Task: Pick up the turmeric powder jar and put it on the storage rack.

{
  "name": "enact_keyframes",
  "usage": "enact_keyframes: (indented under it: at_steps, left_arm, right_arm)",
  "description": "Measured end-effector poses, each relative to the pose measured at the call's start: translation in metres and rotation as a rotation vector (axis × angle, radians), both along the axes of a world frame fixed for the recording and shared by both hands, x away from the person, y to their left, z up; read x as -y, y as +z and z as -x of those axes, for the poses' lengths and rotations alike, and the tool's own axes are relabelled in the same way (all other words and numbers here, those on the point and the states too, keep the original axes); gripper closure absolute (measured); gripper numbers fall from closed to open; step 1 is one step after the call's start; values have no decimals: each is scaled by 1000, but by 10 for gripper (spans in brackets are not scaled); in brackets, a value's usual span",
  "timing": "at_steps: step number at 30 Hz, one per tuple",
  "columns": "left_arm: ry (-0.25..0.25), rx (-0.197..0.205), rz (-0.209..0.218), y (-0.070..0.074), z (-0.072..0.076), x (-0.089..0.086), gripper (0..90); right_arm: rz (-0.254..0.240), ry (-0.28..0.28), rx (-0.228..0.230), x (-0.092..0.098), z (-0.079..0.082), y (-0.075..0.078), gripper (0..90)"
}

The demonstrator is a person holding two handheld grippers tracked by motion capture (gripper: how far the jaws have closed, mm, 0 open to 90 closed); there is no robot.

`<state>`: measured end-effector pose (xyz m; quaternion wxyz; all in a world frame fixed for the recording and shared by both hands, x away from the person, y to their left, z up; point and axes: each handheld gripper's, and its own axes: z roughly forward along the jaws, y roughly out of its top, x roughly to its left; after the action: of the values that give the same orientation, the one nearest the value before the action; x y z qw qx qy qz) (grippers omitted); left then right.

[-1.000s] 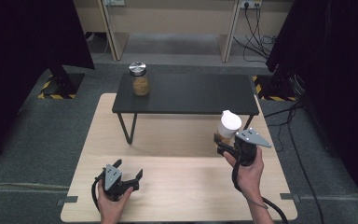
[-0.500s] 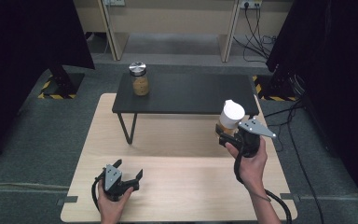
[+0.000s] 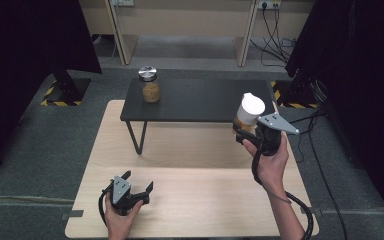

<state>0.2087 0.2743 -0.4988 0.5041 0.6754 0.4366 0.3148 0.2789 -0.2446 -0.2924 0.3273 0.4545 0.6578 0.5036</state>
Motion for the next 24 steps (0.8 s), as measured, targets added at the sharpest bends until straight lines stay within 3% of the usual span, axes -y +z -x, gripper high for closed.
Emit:
enact_keyframes:
  at_steps: [9,24]
  left_arm:
    - [-4,1,4,0,1,-1,45]
    - [-6,-5,10,0,0,-2,45]
  right_arm:
    - [3,-16,14,-9,-19,13,305]
    - [33,-55,-20,-27,-59,21,305]
